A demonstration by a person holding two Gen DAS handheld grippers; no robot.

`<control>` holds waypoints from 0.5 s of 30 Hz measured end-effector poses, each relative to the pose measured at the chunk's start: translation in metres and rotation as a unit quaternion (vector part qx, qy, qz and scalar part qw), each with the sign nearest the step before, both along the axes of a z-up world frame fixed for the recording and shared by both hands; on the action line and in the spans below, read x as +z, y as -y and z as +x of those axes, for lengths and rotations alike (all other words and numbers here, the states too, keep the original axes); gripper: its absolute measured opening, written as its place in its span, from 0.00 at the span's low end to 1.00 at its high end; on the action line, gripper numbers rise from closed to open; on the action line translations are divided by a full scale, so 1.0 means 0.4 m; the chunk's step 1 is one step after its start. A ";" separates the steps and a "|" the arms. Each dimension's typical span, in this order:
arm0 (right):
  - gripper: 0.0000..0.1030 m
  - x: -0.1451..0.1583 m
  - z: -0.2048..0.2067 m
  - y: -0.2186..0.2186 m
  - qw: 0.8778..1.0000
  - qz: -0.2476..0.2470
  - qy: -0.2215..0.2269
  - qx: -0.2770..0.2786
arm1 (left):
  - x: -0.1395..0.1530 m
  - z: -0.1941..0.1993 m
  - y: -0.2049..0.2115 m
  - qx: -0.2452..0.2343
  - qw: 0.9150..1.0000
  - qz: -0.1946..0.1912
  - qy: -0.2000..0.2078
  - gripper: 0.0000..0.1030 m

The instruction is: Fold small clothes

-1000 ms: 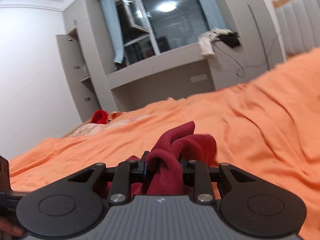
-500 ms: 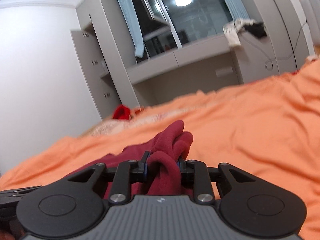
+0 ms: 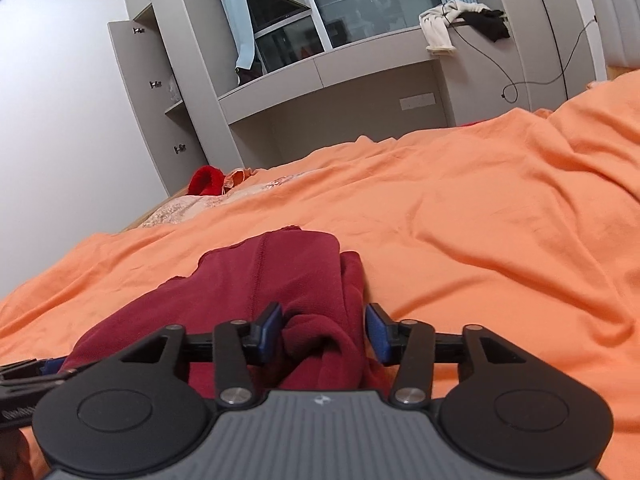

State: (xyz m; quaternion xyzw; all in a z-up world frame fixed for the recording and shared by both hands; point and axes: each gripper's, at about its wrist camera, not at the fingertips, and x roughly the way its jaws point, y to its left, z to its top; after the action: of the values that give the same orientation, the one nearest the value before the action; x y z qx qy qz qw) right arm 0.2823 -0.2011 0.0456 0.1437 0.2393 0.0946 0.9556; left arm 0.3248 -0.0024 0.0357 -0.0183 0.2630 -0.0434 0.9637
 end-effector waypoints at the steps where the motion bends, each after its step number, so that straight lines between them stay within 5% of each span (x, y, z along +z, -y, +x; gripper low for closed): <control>1: 0.55 0.004 -0.005 0.001 1.000 -0.003 0.002 0.000 | -0.008 0.000 0.007 0.000 1.000 0.008 0.003 0.63; 7: 0.68 0.027 -0.060 0.020 1.000 -0.016 0.017 0.001 | -0.032 -0.013 0.037 0.011 0.999 0.036 0.021 0.69; 15: 0.88 0.064 -0.154 0.050 0.999 -0.014 0.051 -0.002 | -0.004 -0.026 -0.009 0.041 0.999 -0.031 -0.003 0.93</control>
State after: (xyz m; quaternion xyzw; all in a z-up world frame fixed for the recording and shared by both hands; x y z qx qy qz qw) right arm 0.2207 -0.2209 0.0711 0.1252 0.1913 0.0969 0.9687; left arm 0.3144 0.0012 0.0341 -0.0587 0.2631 -0.0116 0.9629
